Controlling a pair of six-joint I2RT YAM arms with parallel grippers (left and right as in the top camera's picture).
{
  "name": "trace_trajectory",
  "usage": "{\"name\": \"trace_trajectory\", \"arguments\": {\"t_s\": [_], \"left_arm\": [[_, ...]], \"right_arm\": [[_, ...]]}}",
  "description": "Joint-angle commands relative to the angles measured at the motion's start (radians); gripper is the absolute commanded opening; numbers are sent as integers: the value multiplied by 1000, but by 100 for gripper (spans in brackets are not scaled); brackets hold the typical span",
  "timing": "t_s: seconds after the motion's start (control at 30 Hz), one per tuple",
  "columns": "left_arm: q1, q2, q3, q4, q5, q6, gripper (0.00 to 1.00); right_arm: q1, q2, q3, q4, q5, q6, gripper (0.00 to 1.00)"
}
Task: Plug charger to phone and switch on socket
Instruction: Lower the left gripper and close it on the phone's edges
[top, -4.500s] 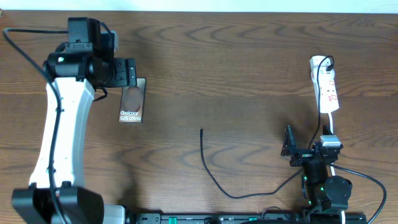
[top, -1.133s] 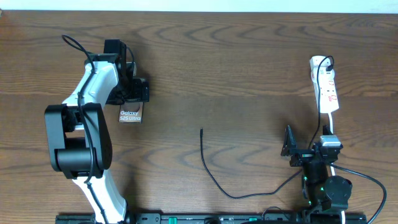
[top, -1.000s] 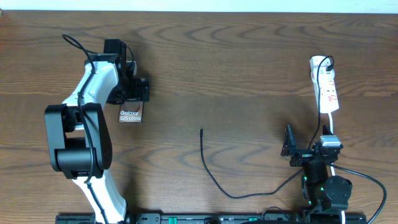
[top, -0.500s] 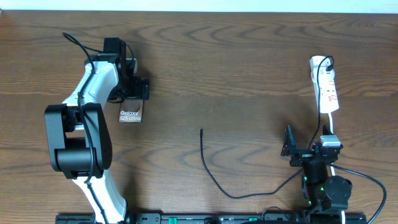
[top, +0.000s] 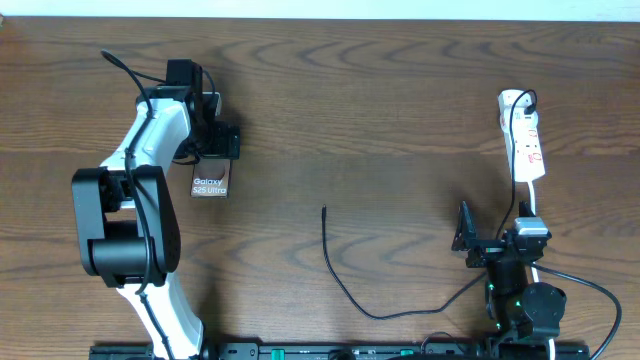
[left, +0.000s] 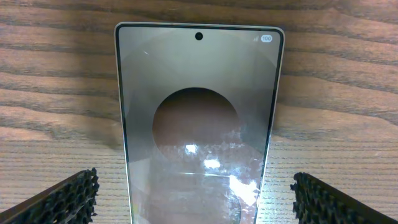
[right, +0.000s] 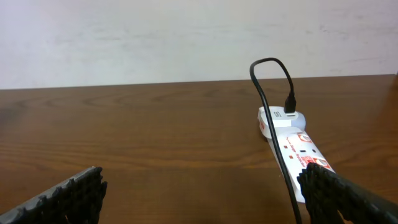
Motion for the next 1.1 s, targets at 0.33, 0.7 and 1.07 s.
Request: {"name": "trace_trajectory", "arguments": {"t_s": [0.33,0.7,1.07], "left_arm": [[3,6,-16,-2,-6,9,98],[3,36,-23,0,-5,9,98],[3,72,-23,7,-6,10,98]], "right_arm": [[7,-6,-1,-5,8,-12,99],[7,-6,-1,-5,8,-12,99],[7,-6,-1,-5,8,-12,99]]}}
